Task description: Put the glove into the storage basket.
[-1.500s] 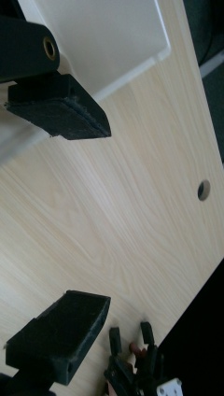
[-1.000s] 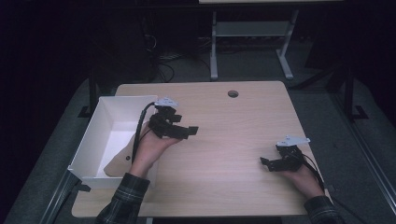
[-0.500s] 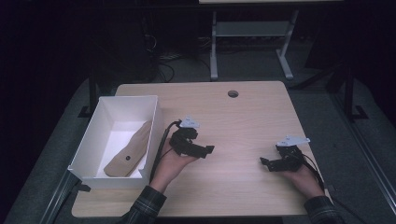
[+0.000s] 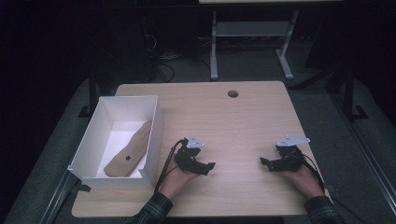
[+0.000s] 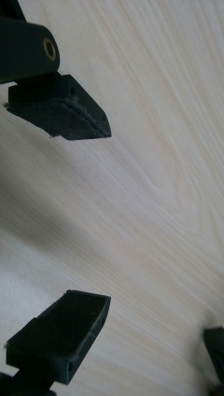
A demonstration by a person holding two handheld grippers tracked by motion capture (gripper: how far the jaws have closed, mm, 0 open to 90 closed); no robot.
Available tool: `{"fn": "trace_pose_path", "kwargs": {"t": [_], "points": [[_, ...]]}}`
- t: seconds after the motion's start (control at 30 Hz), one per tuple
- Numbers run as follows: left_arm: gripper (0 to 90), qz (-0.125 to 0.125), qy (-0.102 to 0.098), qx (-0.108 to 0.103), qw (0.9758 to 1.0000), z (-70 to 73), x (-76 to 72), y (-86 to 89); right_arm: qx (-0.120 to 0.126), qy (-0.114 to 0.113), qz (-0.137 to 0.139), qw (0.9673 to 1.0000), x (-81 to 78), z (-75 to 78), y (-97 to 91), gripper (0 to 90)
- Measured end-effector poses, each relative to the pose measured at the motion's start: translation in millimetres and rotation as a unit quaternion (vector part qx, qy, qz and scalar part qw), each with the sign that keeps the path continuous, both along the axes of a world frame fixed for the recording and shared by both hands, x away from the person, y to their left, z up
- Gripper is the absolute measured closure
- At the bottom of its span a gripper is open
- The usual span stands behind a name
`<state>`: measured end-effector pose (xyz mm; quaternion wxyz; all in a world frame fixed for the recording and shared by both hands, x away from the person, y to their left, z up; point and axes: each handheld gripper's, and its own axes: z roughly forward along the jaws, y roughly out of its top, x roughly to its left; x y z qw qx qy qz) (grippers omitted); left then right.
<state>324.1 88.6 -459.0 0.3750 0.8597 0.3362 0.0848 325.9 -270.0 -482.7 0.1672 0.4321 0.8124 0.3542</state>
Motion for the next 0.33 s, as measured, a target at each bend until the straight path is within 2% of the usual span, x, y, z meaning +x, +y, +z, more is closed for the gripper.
{"fn": "trace_pose_path", "kwargs": {"t": [0.07,0.23,0.33], "points": [[15.6,-0.001,-0.009,0.026,0.9996,-9.6,3.0,-1.3,0.000,-0.001,0.001,1.0000,0.1,-0.1,-0.1,10.9],[15.5,0.000,-0.011,0.031,0.9995,-12.4,3.8,-0.4,0.000,-0.001,0.001,1.0000,0.1,-0.1,-0.1,10.9],[15.4,-0.007,-0.021,0.039,0.9990,-13.4,3.1,-0.3,0.000,-0.001,0.001,1.0000,0.1,-0.1,-0.1,10.9]]}}
